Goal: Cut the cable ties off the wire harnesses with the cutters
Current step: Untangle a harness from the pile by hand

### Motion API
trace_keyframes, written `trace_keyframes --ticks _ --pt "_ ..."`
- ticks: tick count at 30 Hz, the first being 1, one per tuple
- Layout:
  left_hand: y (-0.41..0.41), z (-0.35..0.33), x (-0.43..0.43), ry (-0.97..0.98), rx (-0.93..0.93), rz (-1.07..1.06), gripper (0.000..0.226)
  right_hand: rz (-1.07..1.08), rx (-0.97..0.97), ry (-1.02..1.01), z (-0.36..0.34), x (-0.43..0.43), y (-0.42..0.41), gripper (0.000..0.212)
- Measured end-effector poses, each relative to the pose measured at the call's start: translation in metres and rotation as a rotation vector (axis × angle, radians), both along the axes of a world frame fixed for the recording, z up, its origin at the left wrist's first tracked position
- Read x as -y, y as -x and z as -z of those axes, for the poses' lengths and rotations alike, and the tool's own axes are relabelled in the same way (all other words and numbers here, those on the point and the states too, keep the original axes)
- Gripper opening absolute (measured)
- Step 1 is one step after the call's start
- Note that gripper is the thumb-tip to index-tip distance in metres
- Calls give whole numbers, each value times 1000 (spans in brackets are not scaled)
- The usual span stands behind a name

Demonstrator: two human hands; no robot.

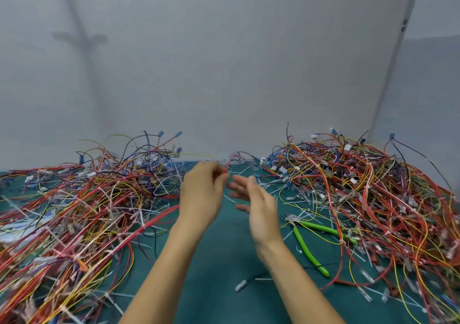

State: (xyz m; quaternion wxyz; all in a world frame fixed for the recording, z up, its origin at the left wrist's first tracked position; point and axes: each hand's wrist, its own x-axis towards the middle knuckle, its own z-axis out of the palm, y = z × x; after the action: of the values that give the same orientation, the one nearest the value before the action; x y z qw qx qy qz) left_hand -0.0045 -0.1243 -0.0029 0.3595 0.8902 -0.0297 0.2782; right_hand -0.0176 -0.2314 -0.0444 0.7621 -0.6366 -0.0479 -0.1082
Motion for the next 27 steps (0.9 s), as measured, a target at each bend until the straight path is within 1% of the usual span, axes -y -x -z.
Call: trace_keyframes --ticks 2,5,8,10,11,13,14,16,18,20,23,25,27 --pt "2 11 3 -56 -65 40 10 -22 -85 -37 -2 10 -4 34" --pt "6 18 3 -135 -177 116 11 -1 -203 29 7 17 -9 31" --pt "9 17 0 -294 -312 242 21 -2 -266 44 17 17 -12 21" --pt "9 13 -4 -395 -392 298 20 -14 -289 52 21 16 -13 11" --pt "7 10 -8 -404 -419 302 18 -20 -295 65 22 15 -14 7" --pt "1 4 -15 -336 -402 223 20 -27 -300 71 24 13 -14 5" --pt "-4 2 -20 -294 -329 127 21 -25 -298 64 25 11 -14 5" --pt "-17 -3 -31 -229 -115 -136 24 -9 -269 66 25 10 -13 4" --pt "-31 -10 -47 -188 8 -341 31 4 -207 88 25 12 -12 5" --pt "-44 -13 -68 -305 -3 -480 38 11 -138 119 24 13 -10 5" --pt "-60 -10 -97 -581 -181 -518 45 27 -42 137 23 12 -9 6" --pt "-64 -5 -107 -741 -274 -512 38 45 9 148 24 11 -10 10" --pt "-66 -1 -113 -792 -277 -516 28 51 52 173 26 10 -10 11"
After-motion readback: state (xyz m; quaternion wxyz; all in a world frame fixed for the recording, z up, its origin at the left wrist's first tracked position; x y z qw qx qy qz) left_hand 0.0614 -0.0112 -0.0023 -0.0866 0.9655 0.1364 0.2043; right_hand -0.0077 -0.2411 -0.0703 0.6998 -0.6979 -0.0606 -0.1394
